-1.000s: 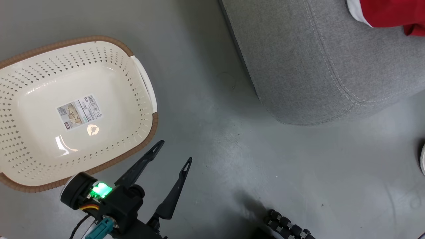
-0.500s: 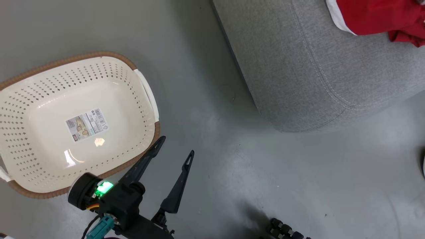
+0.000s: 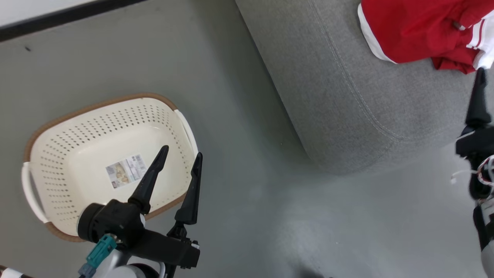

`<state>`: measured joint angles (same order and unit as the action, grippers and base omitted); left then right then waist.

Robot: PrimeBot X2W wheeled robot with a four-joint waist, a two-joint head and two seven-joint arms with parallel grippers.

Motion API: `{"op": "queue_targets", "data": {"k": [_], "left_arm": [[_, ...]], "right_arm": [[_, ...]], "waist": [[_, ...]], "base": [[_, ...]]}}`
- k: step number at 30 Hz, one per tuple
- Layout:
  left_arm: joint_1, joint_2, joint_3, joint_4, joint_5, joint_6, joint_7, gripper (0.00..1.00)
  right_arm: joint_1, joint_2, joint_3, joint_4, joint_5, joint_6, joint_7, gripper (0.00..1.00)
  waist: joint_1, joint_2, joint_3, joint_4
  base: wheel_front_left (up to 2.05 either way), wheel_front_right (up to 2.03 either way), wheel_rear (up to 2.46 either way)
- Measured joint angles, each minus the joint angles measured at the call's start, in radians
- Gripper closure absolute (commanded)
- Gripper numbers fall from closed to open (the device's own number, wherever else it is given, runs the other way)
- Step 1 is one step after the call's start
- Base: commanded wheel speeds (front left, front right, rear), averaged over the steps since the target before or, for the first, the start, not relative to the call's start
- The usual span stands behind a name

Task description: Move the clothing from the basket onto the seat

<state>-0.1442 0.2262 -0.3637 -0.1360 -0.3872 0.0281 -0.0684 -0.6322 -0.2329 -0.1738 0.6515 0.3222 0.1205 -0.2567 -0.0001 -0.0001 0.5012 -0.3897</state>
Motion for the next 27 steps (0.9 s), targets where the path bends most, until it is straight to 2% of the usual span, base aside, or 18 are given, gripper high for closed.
{"op": "queue_targets", "data": {"k": [6, 13, 20, 27], "left_arm": [[-0.015, -0.046, 0.018, 0.098, -0.035, 0.009, -0.052, 0.00], [-0.019, -0.086, 0.085, 0.232, -0.058, 0.048, -0.107, 0.00], [-0.010, -0.118, 0.117, 0.343, -0.089, 0.060, -0.137, 0.00], [0.015, -0.124, 0.130, 0.435, -0.091, 0.068, -0.155, 0.00]], "right_arm": [[0.082, 0.040, 0.041, -0.071, -0.015, 0.003, 0.000, 0.00], [0.139, 0.084, 0.132, -0.125, -0.025, 0.003, 0.000, 0.00], [0.241, 0.100, 0.207, -0.118, -0.006, 0.003, 0.000, 0.00], [0.383, 0.117, 0.238, -0.108, 0.007, 0.003, 0.000, 0.00]], "waist": [[-0.0001, 0.0000, -0.071, 0.049], [-0.0001, 0.0000, -0.153, 0.132], [-0.0001, 0.0000, -0.243, 0.222], [-0.0001, 0.0000, -0.338, 0.317]], "base": [[0.00, 0.00, 0.00], [0.00, 0.00, 0.00], [0.00, 0.00, 0.00], [0.00, 0.00, 0.00]]}}
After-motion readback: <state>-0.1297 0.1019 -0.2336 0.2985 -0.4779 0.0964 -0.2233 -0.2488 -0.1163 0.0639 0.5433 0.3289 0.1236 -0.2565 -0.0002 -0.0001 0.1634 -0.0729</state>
